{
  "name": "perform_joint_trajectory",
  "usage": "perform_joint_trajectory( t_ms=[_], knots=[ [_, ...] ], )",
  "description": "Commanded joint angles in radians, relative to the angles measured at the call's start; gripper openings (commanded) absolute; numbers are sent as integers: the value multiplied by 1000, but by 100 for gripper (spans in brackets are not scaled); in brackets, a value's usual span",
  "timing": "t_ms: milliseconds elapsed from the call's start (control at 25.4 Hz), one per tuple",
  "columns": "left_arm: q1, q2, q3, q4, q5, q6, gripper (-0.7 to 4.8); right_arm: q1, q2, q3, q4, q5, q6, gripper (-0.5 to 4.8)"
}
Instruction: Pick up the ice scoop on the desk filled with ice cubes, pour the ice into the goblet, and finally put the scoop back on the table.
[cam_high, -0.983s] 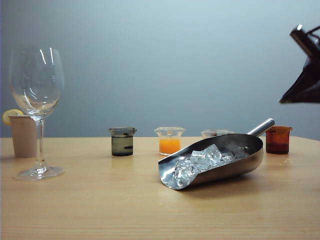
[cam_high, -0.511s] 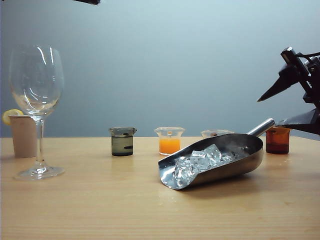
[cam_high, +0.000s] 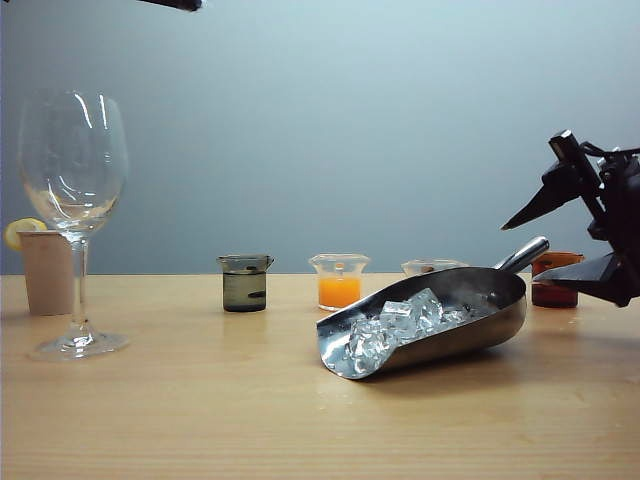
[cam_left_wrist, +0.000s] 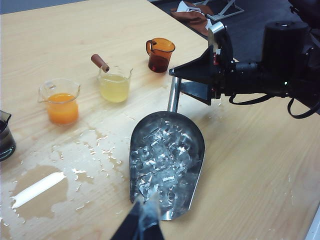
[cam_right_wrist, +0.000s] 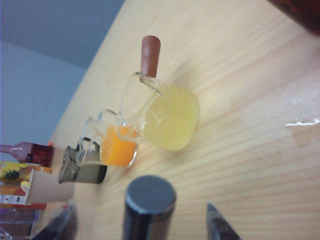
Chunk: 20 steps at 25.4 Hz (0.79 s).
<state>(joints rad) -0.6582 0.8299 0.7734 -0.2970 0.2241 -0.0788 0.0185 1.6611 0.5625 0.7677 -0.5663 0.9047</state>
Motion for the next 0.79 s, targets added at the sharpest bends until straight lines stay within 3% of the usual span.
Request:
perform_joint_trajectory(
  t_ms=[39, 275, 433, 629, 786],
  knots=[
    [0, -1, 5, -10, 0, 4, -5, 3, 41, 3, 65, 5, 35, 327],
    [0, -1, 5, -48, 0, 4, -5, 13, 109, 4, 208, -9, 121, 327],
    [0, -1, 5, -48, -1, 4, -5, 46, 109, 34, 212, 1, 175, 324],
    [0, -1, 5, -48, -2, 4, -5, 91, 110, 53, 199, 74, 168, 323],
    [0, -1, 5, -48, 1, 3, -5, 96, 112, 53, 191, 76, 164, 314]
  ],
)
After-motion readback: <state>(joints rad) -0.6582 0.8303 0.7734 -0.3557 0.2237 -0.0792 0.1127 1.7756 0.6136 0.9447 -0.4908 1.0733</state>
